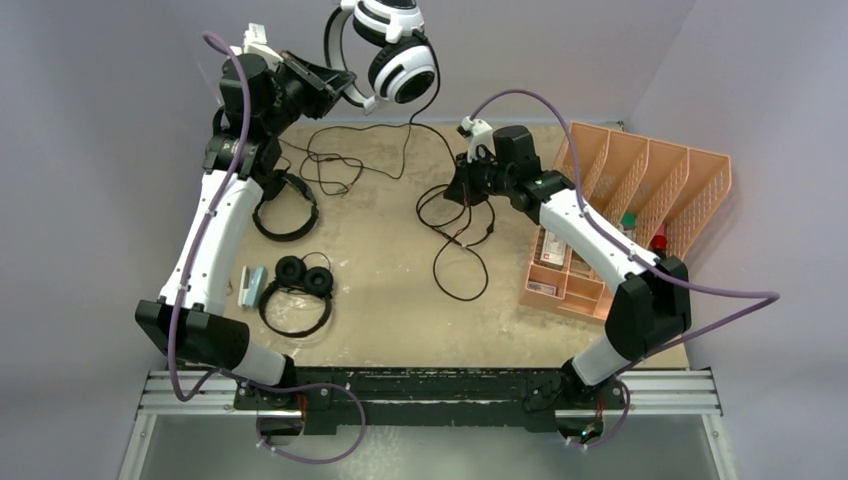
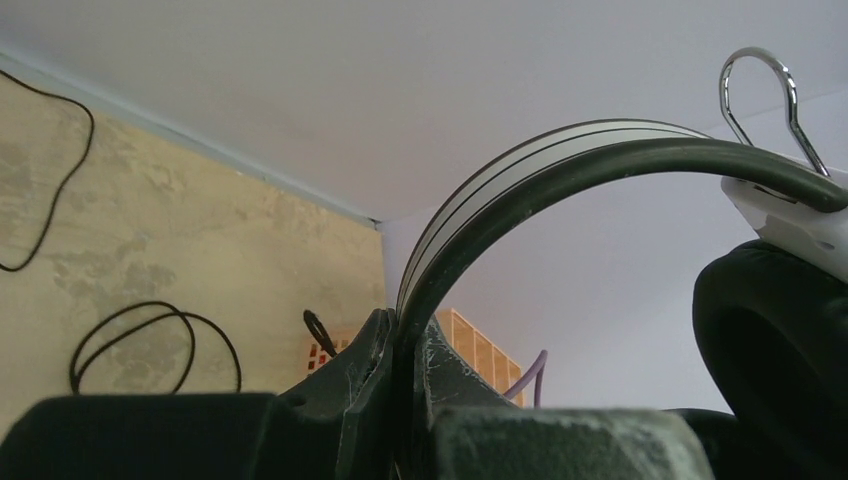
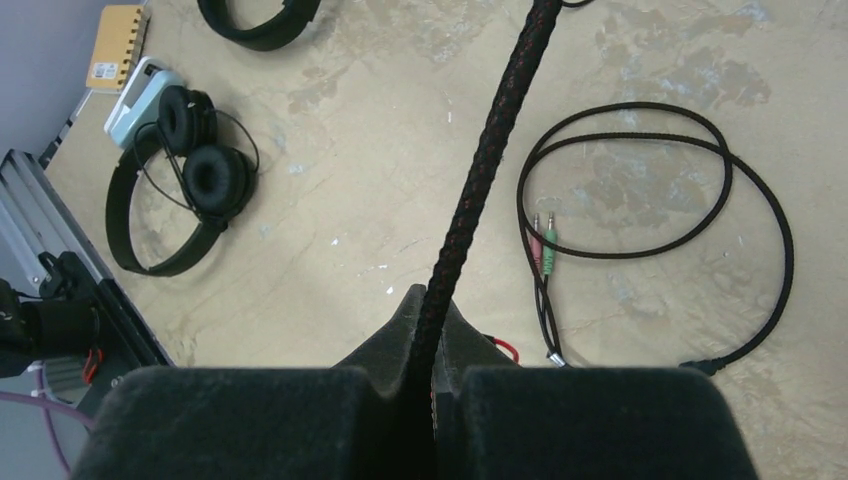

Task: Wrap the headphones
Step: Wrap the headphones cable around the headphones.

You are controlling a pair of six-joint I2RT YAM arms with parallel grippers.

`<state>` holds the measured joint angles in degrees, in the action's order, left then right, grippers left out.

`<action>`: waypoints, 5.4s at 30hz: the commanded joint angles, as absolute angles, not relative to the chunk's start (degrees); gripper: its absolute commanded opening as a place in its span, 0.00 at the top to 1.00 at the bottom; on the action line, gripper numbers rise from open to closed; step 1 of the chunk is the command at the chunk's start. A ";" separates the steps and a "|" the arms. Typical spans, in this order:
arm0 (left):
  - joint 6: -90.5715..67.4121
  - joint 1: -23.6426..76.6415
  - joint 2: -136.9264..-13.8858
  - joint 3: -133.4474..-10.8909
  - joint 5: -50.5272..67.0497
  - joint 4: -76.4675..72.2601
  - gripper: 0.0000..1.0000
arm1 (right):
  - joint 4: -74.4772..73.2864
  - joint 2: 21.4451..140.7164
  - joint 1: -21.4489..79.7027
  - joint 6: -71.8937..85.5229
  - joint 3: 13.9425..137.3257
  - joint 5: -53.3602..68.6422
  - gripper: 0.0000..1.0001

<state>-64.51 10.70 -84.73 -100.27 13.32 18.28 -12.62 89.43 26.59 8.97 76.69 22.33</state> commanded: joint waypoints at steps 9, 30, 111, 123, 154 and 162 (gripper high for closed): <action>-67.68 10.28 -80.79 -88.62 23.40 5.96 1.00 | -7.59 89.35 16.04 13.48 80.31 23.20 1.00; -71.55 11.98 -79.28 -76.75 26.06 -2.56 1.00 | 8.96 111.60 20.77 26.28 89.00 34.32 1.00; -34.92 31.03 -86.58 -80.37 -42.00 24.80 1.00 | -32.45 102.27 23.13 18.92 119.74 56.78 1.00; -48.82 21.33 -90.77 -90.88 -34.51 24.01 1.00 | -7.11 91.11 32.33 30.20 97.60 48.90 1.00; -53.56 16.52 -79.92 -98.56 1.92 23.06 1.00 | 54.04 91.88 36.70 26.16 52.42 22.50 0.79; -51.62 16.52 -77.12 -100.26 3.93 26.68 1.00 | 67.30 101.21 36.22 21.51 52.64 18.91 0.35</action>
<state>-51.75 16.62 -78.87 -96.82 1.15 28.95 53.47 99.57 36.58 25.32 52.29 22.92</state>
